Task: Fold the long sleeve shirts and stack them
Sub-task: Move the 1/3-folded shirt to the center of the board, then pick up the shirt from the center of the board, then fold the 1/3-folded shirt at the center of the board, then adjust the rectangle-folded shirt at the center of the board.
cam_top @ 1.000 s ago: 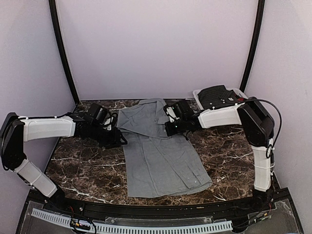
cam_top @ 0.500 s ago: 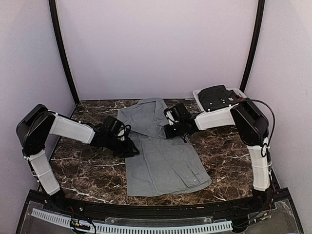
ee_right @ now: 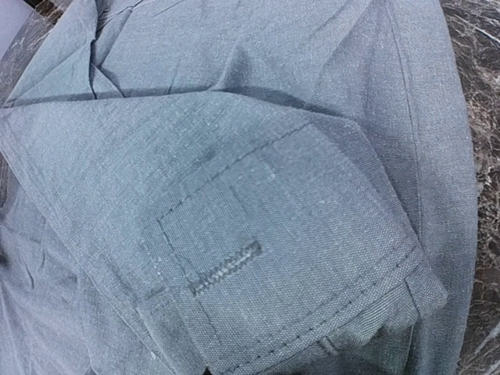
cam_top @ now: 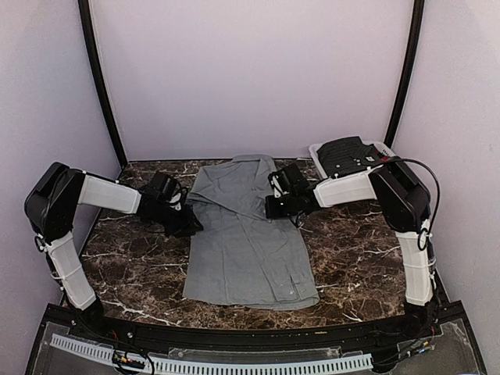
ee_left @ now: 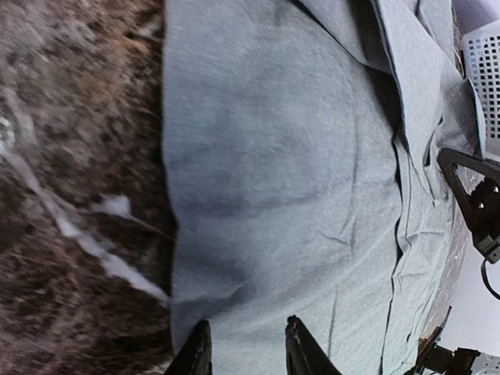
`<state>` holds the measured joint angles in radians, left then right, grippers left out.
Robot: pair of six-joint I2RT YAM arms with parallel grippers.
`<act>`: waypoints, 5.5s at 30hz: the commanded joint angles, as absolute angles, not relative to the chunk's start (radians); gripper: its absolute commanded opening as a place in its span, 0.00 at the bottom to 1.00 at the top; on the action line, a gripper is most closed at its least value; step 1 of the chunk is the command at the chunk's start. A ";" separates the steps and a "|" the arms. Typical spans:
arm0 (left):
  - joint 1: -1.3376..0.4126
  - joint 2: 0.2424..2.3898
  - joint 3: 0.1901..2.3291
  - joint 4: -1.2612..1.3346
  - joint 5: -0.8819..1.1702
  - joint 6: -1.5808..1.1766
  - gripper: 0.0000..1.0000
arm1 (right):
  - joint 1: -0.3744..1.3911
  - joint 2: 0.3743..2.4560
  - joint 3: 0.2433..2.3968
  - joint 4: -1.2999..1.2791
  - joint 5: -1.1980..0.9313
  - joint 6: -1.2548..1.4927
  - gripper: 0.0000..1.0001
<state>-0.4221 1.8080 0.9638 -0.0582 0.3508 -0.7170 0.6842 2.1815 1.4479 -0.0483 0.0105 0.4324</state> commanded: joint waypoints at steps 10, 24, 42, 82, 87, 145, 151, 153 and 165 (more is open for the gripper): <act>-0.437 1.565 0.887 -0.334 0.296 -0.675 0.33 | 0.678 2.164 1.650 -0.075 -0.099 0.419 0.00; -0.726 1.228 0.611 -0.497 0.130 -0.984 0.33 | 0.688 2.179 1.879 -0.057 -0.192 0.233 0.00; -0.860 1.331 0.628 -0.531 0.126 -1.013 0.27 | 0.703 2.248 2.232 -0.011 -0.188 0.074 0.00; -0.987 1.545 1.181 -0.648 0.165 -0.597 0.00 | 0.559 2.212 2.255 0.094 -0.155 0.058 0.00; -1.001 1.681 1.336 -0.665 0.226 -0.489 0.00 | 0.515 2.156 2.153 0.121 -0.168 0.081 0.00; -1.154 2.120 1.637 -0.800 0.020 -0.437 0.38 | 0.472 1.899 1.709 0.120 -0.178 0.103 0.00; -1.168 2.127 1.637 -0.794 0.042 -0.430 0.41 | 0.472 1.895 1.703 0.120 -0.178 0.106 0.00; -1.174 2.128 1.635 -0.799 0.035 -0.428 0.42 | 0.472 1.894 1.704 0.118 -0.179 0.107 0.00; -1.181 2.137 1.646 -0.849 -0.061 -0.434 0.27 | 0.472 1.893 1.700 0.123 -0.188 0.118 0.00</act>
<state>-1.1755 2.1395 1.6180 -0.7868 -0.0139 -0.4442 0.4767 1.9373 1.7092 0.0799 -0.1722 0.1074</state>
